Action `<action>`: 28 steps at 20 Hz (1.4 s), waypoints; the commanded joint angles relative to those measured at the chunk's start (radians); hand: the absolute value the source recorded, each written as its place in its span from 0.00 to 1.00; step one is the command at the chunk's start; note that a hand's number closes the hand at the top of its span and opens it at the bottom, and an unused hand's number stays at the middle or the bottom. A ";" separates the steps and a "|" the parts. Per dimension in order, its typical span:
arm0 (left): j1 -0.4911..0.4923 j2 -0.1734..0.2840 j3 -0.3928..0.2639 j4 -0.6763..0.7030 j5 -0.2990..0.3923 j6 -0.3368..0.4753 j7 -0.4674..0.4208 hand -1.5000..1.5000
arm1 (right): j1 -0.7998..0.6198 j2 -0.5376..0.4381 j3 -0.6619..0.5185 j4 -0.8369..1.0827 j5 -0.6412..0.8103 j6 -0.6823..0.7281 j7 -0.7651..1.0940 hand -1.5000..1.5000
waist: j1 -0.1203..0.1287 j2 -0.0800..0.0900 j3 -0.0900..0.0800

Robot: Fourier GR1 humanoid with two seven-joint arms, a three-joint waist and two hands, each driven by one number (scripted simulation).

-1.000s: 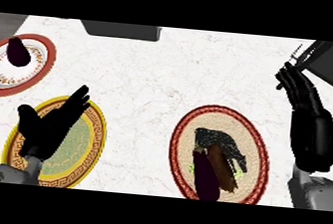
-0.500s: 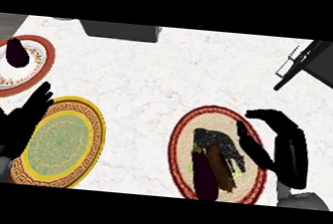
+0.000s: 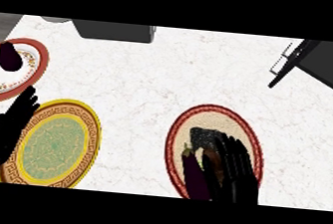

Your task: Pick the sweet potato from the placemat and place it in the tiered shelf

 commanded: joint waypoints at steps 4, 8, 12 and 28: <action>0.041 0.010 0.022 0.003 0.003 0.000 -0.020 0.50 | 0.151 0.033 -0.088 -0.007 0.396 0.047 0.256 0.00 | -0.037 0.001 -0.002; 0.041 0.021 0.036 0.012 0.007 -0.011 -0.029 0.50 | 0.197 0.034 -0.102 -0.008 0.556 0.249 0.385 0.00 | -0.035 0.011 -0.005; 0.038 0.023 0.040 -0.010 0.014 -0.014 -0.022 0.50 | 0.233 0.034 -0.085 -0.032 0.714 0.445 0.547 0.00 | -0.026 0.009 -0.003; -0.013 -0.026 0.021 0.022 -0.025 -0.042 -0.024 0.50 | -0.140 0.034 0.394 -0.127 0.662 1.374 1.207 0.00 | 0.032 0.015 0.010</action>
